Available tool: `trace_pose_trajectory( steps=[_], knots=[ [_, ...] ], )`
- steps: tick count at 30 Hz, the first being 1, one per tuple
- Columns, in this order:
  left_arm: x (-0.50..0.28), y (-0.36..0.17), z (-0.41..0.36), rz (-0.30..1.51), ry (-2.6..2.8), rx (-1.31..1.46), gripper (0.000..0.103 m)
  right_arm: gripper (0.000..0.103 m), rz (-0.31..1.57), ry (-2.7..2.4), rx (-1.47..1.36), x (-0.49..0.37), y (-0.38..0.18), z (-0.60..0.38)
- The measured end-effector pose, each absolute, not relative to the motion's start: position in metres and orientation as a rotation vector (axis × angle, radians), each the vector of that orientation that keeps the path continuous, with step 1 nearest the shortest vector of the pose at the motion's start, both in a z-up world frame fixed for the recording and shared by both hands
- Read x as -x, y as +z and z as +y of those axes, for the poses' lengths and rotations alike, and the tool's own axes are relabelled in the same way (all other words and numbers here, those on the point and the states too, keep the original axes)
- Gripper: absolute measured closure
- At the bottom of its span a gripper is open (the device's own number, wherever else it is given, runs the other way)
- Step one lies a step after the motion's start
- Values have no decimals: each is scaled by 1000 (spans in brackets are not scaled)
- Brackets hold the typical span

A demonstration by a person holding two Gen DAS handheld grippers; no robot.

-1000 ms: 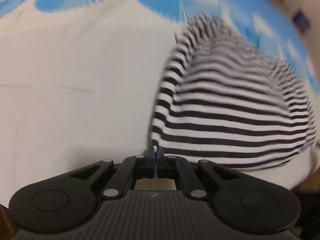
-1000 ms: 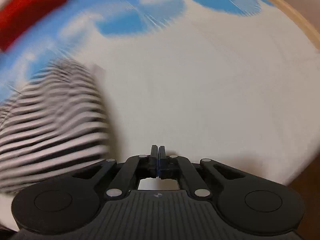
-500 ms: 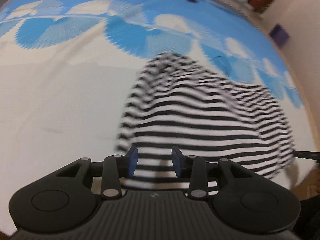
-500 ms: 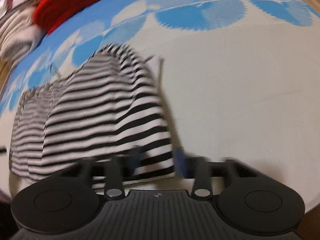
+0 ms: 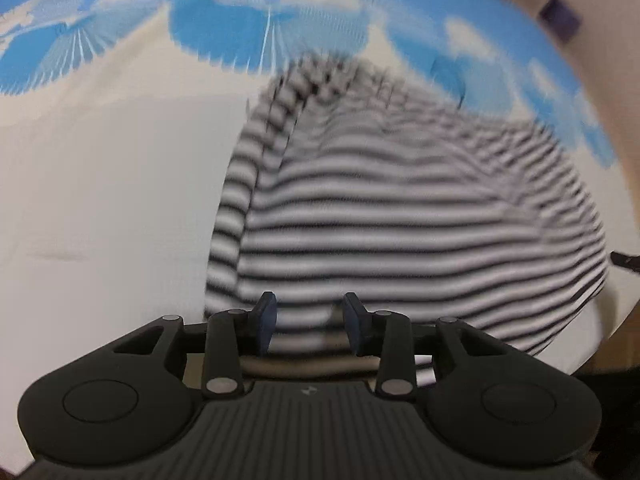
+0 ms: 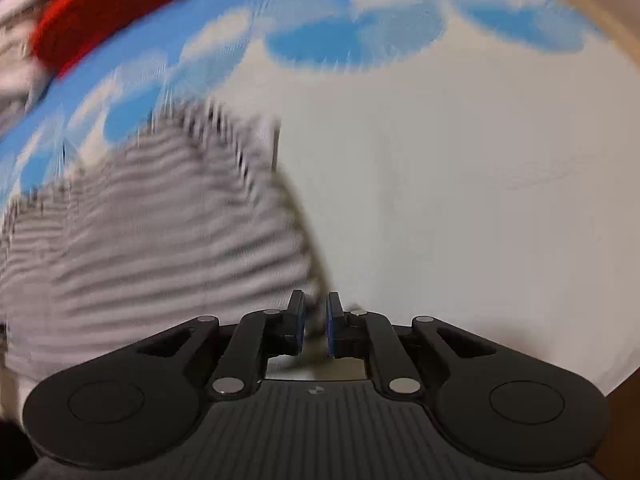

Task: Fold small clothes

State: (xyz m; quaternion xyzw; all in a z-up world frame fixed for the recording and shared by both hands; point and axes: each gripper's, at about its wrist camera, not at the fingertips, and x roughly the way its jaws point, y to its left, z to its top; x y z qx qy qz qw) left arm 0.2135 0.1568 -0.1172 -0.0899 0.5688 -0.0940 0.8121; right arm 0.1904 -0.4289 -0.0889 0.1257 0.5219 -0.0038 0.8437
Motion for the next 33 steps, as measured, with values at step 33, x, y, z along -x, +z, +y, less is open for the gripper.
trace_pose_trajectory(
  steps=[33],
  knots=[
    [-271, -139, 121, 1210, 45, 163, 39, 54, 1209, 11, -32, -226, -125, -358]
  ],
)
